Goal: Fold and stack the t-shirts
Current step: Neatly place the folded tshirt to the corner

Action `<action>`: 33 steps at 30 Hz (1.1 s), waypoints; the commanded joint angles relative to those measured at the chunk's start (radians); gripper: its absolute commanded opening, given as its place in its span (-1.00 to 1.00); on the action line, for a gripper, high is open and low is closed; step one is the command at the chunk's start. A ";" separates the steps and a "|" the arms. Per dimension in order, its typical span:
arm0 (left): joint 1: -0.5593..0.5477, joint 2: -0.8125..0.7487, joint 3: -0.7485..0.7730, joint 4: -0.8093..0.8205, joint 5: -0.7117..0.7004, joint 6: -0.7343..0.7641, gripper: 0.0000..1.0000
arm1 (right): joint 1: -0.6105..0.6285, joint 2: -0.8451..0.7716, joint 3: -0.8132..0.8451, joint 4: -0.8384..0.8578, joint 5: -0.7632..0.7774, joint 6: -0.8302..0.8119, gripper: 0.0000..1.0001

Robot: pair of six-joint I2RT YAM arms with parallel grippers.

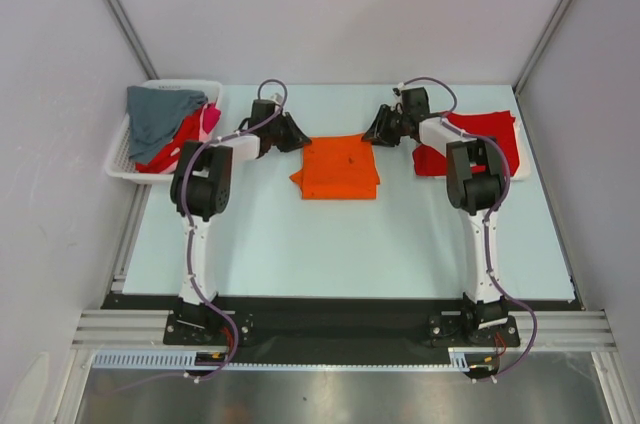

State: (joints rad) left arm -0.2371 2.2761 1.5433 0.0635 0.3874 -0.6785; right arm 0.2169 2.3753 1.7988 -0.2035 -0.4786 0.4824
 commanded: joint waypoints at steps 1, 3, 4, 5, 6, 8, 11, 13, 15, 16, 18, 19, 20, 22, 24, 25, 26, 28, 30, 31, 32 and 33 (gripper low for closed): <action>-0.013 0.037 0.057 0.030 0.016 -0.016 -0.71 | 0.006 0.061 0.030 -0.033 -0.052 0.039 -0.30; -0.018 0.043 0.061 0.048 0.022 -0.030 -0.86 | 0.009 0.068 0.042 -0.027 -0.078 0.054 -0.68; -0.022 0.043 0.060 0.058 0.025 -0.036 -0.92 | 0.012 0.073 0.066 -0.034 -0.090 0.061 -0.82; -0.025 0.028 0.054 0.083 0.022 -0.045 -0.99 | 0.013 0.073 0.077 -0.039 -0.101 0.065 -1.00; -0.025 0.013 0.025 0.099 0.021 -0.049 -0.99 | 0.013 0.067 0.086 -0.042 -0.116 0.071 -1.00; -0.027 -0.038 -0.017 0.133 0.002 -0.043 -0.99 | 0.010 0.036 0.080 -0.042 -0.117 0.065 -1.00; -0.037 -0.189 -0.112 0.133 -0.096 0.012 -0.99 | 0.003 -0.079 0.013 -0.024 -0.109 0.047 -1.00; -0.047 -0.289 -0.155 0.133 -0.114 0.026 -1.00 | -0.004 -0.184 -0.036 -0.002 -0.104 0.035 -1.00; -0.057 -0.376 -0.190 0.131 -0.110 0.022 -0.99 | -0.007 -0.297 -0.097 -0.007 -0.084 0.022 -1.00; -0.064 -0.409 -0.213 0.137 -0.117 0.010 -0.99 | -0.014 -0.333 -0.116 -0.010 -0.080 0.018 -1.00; -0.103 -0.486 -0.288 0.179 -0.153 -0.013 -1.00 | -0.025 -0.411 -0.176 -0.028 -0.065 0.007 -1.00; -0.123 -0.539 -0.299 0.180 -0.169 -0.012 -0.99 | -0.031 -0.492 -0.200 -0.034 -0.057 0.005 -1.00; -0.143 -0.558 -0.299 0.176 -0.189 -0.006 -0.99 | -0.043 -0.533 -0.238 -0.039 -0.037 0.002 -1.00; -0.197 -0.586 -0.292 0.171 -0.183 -0.012 -0.99 | -0.065 -0.653 -0.277 -0.065 -0.014 0.002 -1.00; -0.247 -0.610 -0.264 0.170 -0.176 -0.021 -0.99 | -0.102 -0.732 -0.318 -0.095 0.014 0.010 -1.00; -0.266 -0.618 -0.250 0.158 -0.177 -0.020 -0.99 | -0.117 -0.804 -0.332 -0.103 0.014 0.016 -1.00; -0.284 -0.633 -0.221 0.150 -0.185 -0.015 -0.99 | -0.135 -0.847 -0.348 -0.106 0.009 0.024 -1.00; -0.349 -0.647 -0.186 0.121 -0.225 0.017 -0.99 | -0.194 -0.919 -0.375 -0.128 0.023 0.036 -1.00; -0.410 -0.647 -0.125 0.113 -0.249 0.036 -0.99 | -0.265 -1.020 -0.381 -0.164 0.066 0.041 -1.00; -0.427 -0.639 -0.103 0.111 -0.249 0.040 -1.00 | -0.289 -1.051 -0.381 -0.181 0.081 0.042 -1.00; -0.442 -0.629 -0.054 0.113 -0.248 0.042 -0.99 | -0.315 -1.094 -0.380 -0.197 0.113 0.045 -1.00; -0.470 -0.597 -0.029 0.113 -0.242 0.040 -0.99 | -0.371 -1.117 -0.381 -0.221 0.129 0.048 -1.00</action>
State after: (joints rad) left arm -0.6582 1.6779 1.4006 0.1616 0.1749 -0.6750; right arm -0.0654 1.3388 1.4193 -0.3649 -0.4397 0.5098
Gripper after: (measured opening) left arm 0.020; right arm 0.033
